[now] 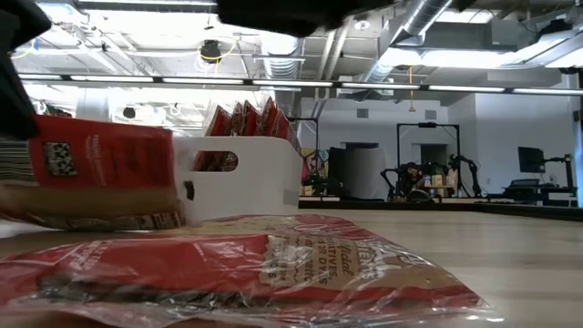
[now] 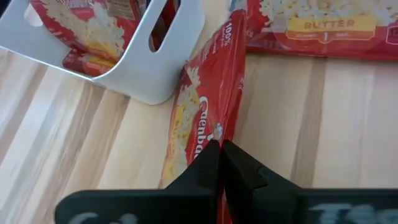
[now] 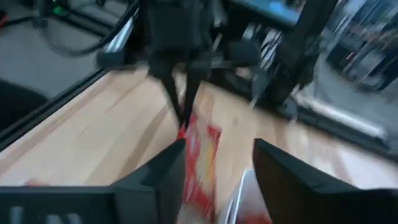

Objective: Sort popcorn bags into baskets
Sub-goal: Put the red popcorn bag into the white bin

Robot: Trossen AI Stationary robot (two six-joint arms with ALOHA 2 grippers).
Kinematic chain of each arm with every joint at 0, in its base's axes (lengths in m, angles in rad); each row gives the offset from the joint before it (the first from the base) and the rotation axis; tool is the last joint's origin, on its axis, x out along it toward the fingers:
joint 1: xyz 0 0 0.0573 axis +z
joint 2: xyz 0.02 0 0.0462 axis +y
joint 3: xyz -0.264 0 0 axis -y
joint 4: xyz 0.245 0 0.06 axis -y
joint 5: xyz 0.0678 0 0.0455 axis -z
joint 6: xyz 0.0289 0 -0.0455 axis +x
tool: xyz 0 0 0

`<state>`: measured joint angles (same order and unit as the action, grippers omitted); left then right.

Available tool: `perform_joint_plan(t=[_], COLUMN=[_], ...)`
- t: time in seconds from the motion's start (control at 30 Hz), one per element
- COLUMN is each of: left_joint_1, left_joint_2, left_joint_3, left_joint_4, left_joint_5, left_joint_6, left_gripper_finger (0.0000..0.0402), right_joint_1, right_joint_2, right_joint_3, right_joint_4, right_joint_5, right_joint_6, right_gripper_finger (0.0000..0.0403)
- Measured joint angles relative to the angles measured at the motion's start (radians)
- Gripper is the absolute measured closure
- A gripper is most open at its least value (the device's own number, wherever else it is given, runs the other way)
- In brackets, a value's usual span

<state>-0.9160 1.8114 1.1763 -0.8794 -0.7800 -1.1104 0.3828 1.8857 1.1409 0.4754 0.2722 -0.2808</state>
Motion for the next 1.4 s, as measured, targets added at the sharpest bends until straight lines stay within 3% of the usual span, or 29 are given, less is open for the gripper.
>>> perform_joint_plan(t=[0.17, 0.4, 0.57, 0.83, 1.23, 1.4], left_joint_1=[0.002, 0.007, 0.023, 0.039, 0.039, 0.038], left_joint_2=[-0.001, -0.006, -0.006, -0.006, -0.010, -0.010], left_joint_3=[0.007, 0.048, 0.077, 0.085, 0.149, 0.176], left_joint_4=[0.002, -0.017, -0.031, -0.025, -0.020, -0.021], left_joint_5=[0.008, -0.019, -0.045, -0.049, -0.157, -0.162], left_joint_6=[-0.007, -0.008, 0.017, 0.044, 0.098, 0.128], left_gripper_finger=[0.0401, 0.0401, 0.0401, 0.0401, 0.0402, 0.0402], right_joint_1=[0.007, 0.008, 0.008, 0.003, -0.032, -0.024], right_joint_2=[0.112, 0.220, 0.266, 0.277, 0.277, 0.274], right_joint_3=[0.141, 0.339, 0.424, 0.443, 0.443, 0.452], right_joint_4=[-0.065, -0.365, -0.469, -0.516, -0.598, -0.618], right_joint_5=[0.048, 0.094, 0.086, 0.048, -0.070, -0.066], right_joint_6=[-0.050, 0.026, 0.063, 0.097, 0.138, 0.119], right_gripper_finger=[0.0157, 0.0189, 0.0208, 0.0251, 0.0390, 0.0397])
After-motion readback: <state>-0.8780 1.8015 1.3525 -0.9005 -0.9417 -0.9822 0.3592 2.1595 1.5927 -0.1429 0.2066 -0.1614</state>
